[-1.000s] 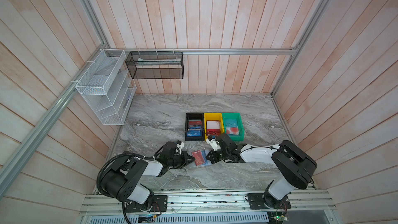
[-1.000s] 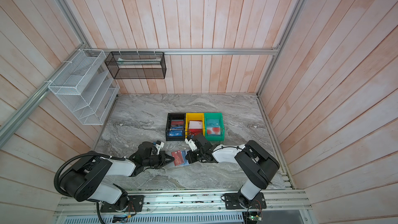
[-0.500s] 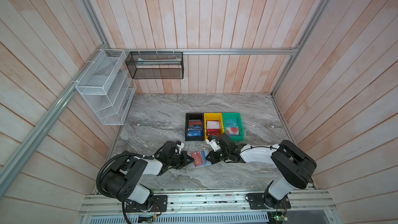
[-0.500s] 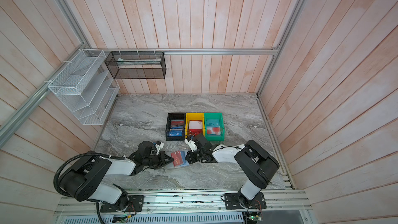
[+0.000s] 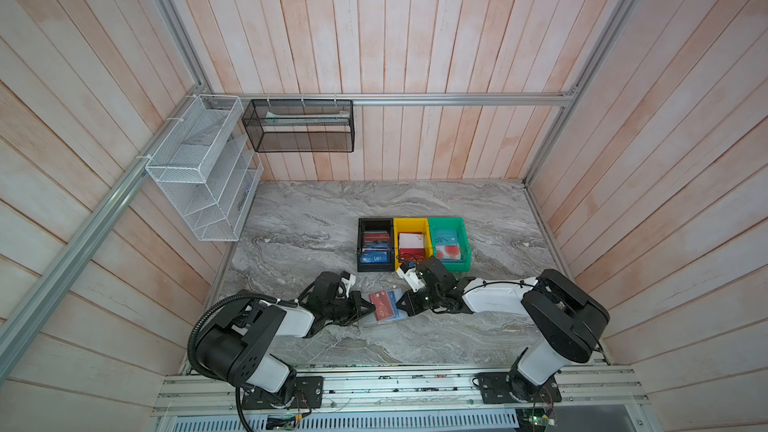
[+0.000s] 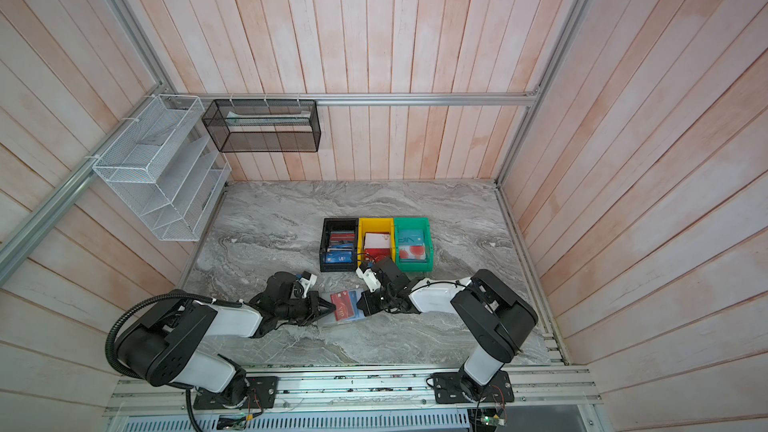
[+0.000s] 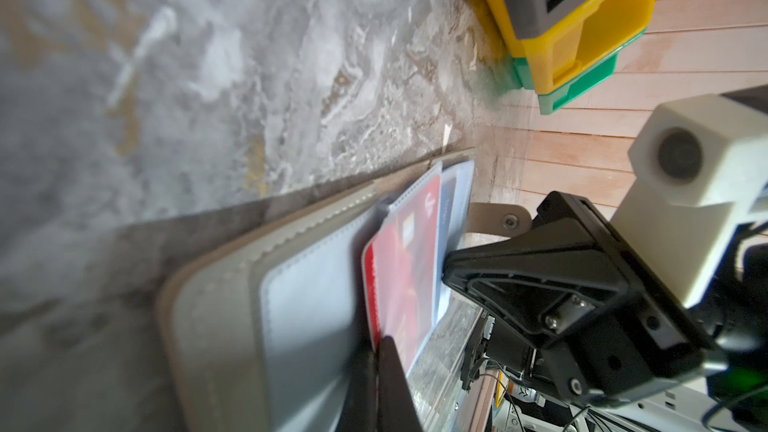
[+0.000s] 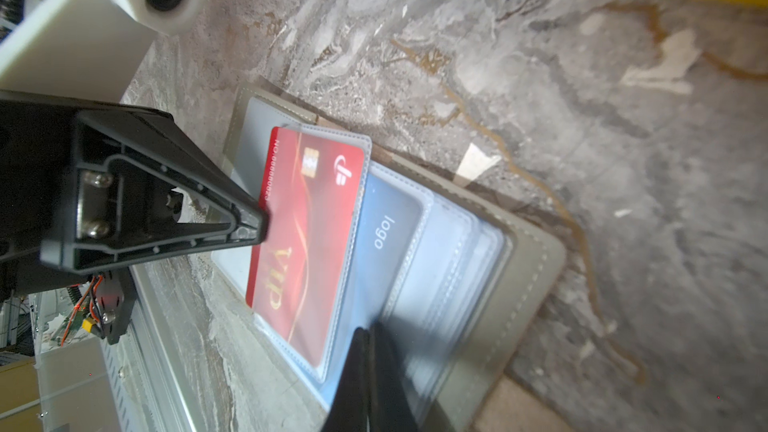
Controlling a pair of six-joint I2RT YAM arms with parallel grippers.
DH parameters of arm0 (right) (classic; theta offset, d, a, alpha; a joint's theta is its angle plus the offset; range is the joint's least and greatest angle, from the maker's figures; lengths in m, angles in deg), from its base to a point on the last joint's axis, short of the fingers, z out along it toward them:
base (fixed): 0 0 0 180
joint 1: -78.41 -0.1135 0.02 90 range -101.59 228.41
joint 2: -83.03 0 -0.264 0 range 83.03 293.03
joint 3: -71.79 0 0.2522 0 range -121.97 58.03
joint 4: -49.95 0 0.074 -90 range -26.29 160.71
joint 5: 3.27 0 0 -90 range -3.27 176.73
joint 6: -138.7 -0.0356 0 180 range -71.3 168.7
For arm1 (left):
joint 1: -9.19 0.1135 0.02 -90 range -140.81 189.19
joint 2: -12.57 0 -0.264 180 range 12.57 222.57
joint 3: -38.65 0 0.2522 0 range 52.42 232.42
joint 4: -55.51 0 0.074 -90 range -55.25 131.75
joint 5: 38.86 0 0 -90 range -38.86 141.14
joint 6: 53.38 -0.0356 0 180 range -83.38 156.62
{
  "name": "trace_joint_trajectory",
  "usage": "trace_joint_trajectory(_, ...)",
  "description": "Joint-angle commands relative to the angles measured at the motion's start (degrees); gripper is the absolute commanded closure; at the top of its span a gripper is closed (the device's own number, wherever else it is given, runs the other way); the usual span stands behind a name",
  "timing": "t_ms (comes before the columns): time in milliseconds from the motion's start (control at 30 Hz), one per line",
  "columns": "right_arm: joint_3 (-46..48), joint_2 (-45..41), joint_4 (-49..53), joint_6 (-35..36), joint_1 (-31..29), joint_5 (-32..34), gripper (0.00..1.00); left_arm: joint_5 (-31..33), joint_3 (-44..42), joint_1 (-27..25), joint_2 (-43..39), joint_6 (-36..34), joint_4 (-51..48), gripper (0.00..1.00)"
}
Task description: Take the credit cards out of the card holder
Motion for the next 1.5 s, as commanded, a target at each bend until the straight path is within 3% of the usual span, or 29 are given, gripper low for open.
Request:
trace_joint_trajectory(0,2.0,3.6,7.4,0.1,-0.1,1.8,1.00,2.9,-1.9,0.3,0.6,-1.0,-5.0,0.98)
trace_joint_trajectory(533,2.0,4.4,7.4,-0.1,-0.1,1.1,1.00,3.1,-3.0,0.3,-0.4,-0.4,-4.0,0.89)
trace_joint_trajectory(1067,1.8,5.2,7.1,-0.4,-0.1,0.3,1.00,3.1,-3.8,0.3,-0.7,-0.2,-3.3,0.92)
trace_joint_trajectory(1467,0.0,2.7,8.7,0.2,-0.2,-1.1,1.00,3.7,-4.3,0.4,-2.9,0.1,-4.1,0.85)
